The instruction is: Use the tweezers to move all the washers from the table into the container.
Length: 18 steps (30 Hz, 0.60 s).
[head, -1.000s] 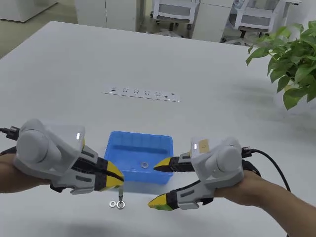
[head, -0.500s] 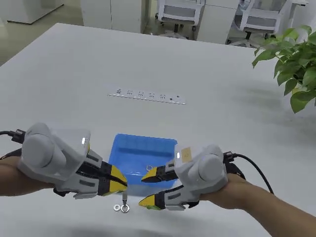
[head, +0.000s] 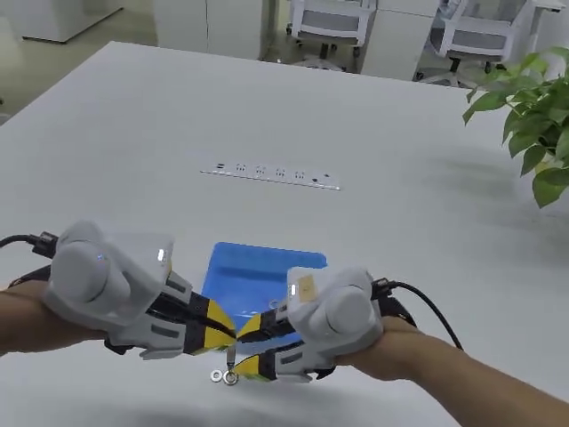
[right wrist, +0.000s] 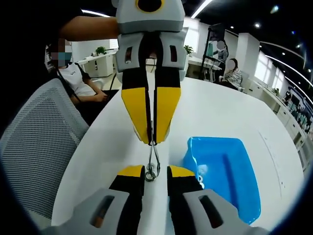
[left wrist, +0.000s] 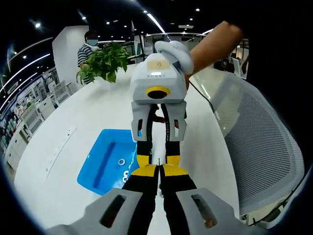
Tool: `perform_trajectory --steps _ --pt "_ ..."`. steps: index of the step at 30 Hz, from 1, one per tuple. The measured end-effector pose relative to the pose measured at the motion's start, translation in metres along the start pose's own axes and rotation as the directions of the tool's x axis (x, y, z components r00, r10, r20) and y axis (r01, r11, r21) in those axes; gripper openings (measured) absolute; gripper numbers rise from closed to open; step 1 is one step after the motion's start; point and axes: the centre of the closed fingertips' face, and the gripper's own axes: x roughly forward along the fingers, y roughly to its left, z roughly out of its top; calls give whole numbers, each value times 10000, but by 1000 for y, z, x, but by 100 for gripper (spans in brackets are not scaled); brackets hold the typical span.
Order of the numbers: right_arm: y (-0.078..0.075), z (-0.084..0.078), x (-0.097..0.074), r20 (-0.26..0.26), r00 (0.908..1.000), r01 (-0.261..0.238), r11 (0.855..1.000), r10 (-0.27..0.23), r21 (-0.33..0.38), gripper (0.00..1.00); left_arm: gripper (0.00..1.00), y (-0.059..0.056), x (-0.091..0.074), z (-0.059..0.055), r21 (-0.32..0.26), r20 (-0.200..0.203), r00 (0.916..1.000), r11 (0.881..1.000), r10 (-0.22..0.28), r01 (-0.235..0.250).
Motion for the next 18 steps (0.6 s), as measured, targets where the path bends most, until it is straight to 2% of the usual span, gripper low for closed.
perform_trajectory --steps 18 --pt "3 2 9 -181 9998 -140 9986 131 -511 10 6 1 -1 0 -80 -33 10000 9999 81 -82"
